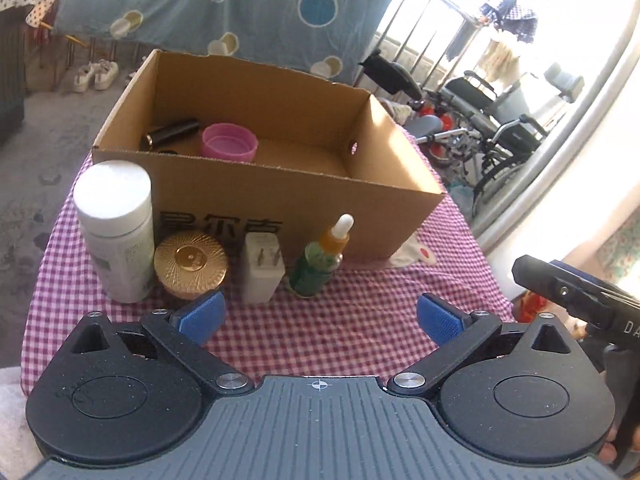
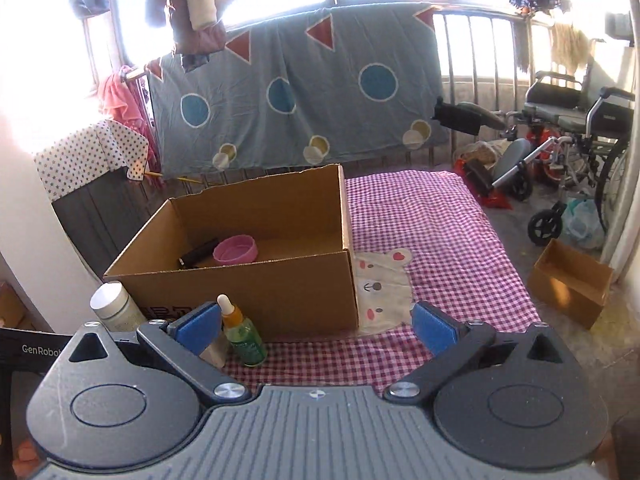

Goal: Organize rigid objects
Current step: 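Withdraw the right tool from the box and hold both tools back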

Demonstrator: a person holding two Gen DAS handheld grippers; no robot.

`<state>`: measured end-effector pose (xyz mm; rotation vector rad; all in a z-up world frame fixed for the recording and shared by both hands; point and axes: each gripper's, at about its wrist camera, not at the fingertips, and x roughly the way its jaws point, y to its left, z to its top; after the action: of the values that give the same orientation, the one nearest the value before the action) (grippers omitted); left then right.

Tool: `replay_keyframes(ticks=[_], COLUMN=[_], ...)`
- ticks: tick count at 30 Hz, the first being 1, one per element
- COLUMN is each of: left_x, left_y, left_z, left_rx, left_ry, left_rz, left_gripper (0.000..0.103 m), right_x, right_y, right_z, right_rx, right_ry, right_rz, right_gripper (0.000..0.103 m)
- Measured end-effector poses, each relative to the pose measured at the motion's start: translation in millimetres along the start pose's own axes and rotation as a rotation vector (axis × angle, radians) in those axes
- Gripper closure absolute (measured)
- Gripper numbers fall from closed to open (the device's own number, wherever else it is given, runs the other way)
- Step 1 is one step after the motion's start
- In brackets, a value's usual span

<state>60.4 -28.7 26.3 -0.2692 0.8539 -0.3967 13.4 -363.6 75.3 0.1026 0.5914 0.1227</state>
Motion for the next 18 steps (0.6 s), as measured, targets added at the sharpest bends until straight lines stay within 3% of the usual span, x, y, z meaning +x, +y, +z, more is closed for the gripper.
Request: replay_keyframes(ticks=[4,8,18], left_x=[4,2,-3], left_y=[6,3,14], left_z=[-5,-5,-12], left_rx=[-0.032,-0.012,-0.023], left_ry=[0.024,0.014,0.003], left_rz=[0.028,0.044,-0.004], left_gripper=[0.001,0.0,0.0], right_x=[-1,-1,-7], right_y=[12,14,14], right_z=[-6,-8,-9], right_rx=[-0.09,-0.095,-0.131], right_ry=[-0.003,0.001,-0.069], right_rz=[-0.057,-0.028,-0.055], right_gripper=[0.0,0.0,0.0])
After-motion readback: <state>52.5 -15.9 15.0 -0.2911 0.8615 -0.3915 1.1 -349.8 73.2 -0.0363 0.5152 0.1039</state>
